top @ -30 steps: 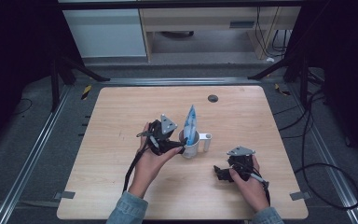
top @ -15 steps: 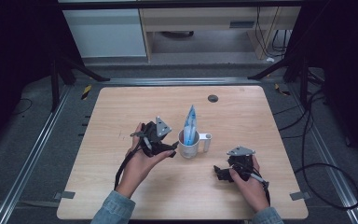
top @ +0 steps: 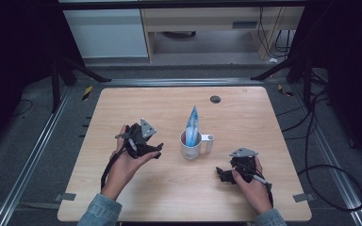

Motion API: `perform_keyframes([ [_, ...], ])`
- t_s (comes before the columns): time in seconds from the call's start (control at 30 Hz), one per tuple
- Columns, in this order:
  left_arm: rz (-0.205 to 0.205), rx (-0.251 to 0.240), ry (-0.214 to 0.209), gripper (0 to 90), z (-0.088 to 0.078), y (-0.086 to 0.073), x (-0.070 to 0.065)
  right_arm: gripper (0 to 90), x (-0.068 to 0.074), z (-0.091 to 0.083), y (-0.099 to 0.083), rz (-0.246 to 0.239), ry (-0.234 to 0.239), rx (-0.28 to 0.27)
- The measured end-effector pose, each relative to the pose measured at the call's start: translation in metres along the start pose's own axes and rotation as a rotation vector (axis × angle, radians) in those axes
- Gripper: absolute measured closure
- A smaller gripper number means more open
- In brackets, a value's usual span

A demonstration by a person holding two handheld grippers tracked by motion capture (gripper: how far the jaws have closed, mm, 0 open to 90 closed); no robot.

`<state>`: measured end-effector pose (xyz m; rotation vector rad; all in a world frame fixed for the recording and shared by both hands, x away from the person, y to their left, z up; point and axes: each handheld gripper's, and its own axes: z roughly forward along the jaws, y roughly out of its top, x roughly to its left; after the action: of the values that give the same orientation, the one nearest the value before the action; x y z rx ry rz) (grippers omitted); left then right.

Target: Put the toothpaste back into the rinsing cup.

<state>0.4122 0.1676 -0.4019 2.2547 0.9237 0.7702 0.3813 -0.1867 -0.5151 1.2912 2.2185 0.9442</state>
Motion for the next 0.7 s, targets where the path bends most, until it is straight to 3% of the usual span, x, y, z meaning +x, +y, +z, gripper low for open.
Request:
perform_keyframes([
  [0.4,-0.062,0.058,0.029,7.4,0.005,-0.029,0.03,0.4,0.0,0.0,0.0,0.0,0.0,0.0],
  [0.7,-0.105,0.079,0.037,7.4,0.01,-0.046,0.042,0.4,0.0,0.0,0.0,0.001,0.001,-0.001],
])
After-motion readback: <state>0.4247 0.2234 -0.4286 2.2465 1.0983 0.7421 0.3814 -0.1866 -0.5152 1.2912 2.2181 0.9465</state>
